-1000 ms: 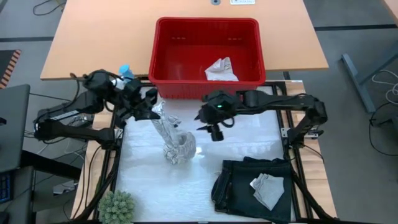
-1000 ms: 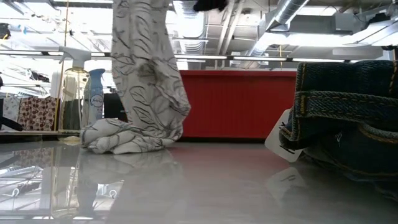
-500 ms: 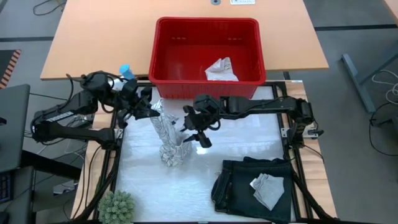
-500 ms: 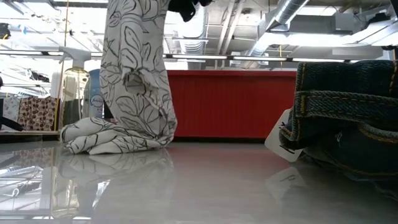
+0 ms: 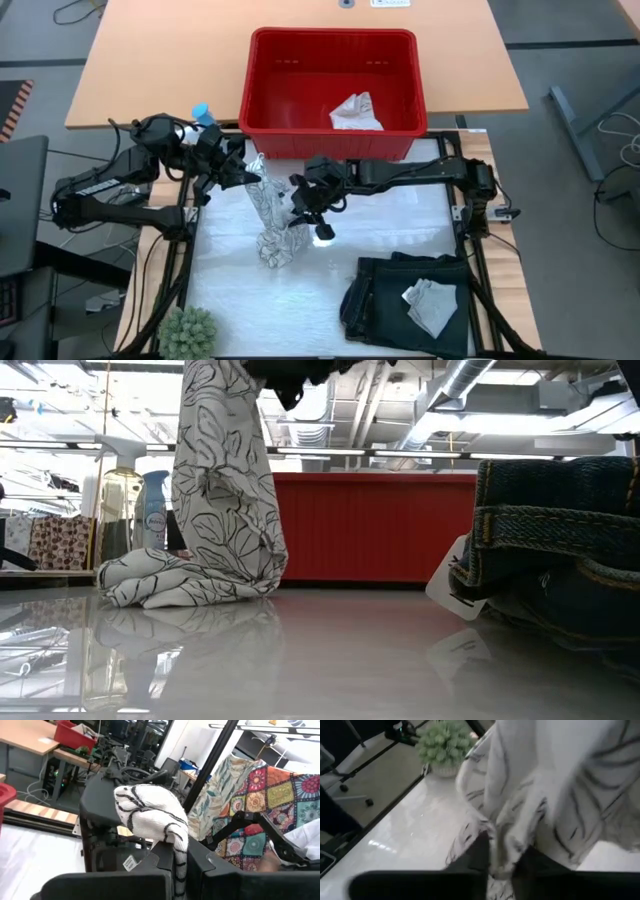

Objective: Fold Laundry from Bin
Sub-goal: Fold the white from the red laundry bin

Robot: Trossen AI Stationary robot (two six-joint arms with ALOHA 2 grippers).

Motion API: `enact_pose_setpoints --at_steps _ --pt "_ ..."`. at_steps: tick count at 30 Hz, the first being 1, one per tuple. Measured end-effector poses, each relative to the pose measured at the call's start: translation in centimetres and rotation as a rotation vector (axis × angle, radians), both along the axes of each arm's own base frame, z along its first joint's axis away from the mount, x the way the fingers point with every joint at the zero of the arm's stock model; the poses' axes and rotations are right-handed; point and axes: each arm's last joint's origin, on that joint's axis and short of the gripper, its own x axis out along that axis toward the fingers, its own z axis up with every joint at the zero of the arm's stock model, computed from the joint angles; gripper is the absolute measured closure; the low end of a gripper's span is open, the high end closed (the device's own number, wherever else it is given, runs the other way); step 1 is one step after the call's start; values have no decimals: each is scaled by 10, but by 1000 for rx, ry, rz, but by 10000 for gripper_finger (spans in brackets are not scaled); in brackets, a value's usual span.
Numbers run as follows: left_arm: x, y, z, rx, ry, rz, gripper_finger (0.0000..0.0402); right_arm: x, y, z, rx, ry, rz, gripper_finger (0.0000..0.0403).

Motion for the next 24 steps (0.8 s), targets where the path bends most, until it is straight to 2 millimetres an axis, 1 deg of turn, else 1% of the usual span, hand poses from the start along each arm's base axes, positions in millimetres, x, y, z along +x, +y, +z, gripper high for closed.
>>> enact_pose_setpoints --at_steps 1,2,3,6,11,16,19,21,24 --pt "0 0 0 0 1 0 401 1 0 1 -2 -13 -1 374" --pt "0 0 0 -1 2 0 401 1 0 3 -2 -23 -2 381" --pt "0 0 0 -2 4 4 401 -1 0 5 3 -20 -9 382" --pt "-1 0 0 -10 6 28 401 -14 -3 21 -5 39 -70 382" --pt "-4 1 -2 -21 28 88 401 -52 -7 75 -100 56 -210 382" --pt "-3 4 -16 -53 168 188 401 -86 -12 107 -247 101 -423 382" --pt "-4 6 -21 -64 227 242 401 -109 -13 129 -358 88 -547 382" --pt "-4 6 -22 -70 230 262 401 -122 -15 140 -410 86 -622 382" --pt "-3 6 -17 -133 192 270 401 -135 -14 152 -408 63 -666 382"
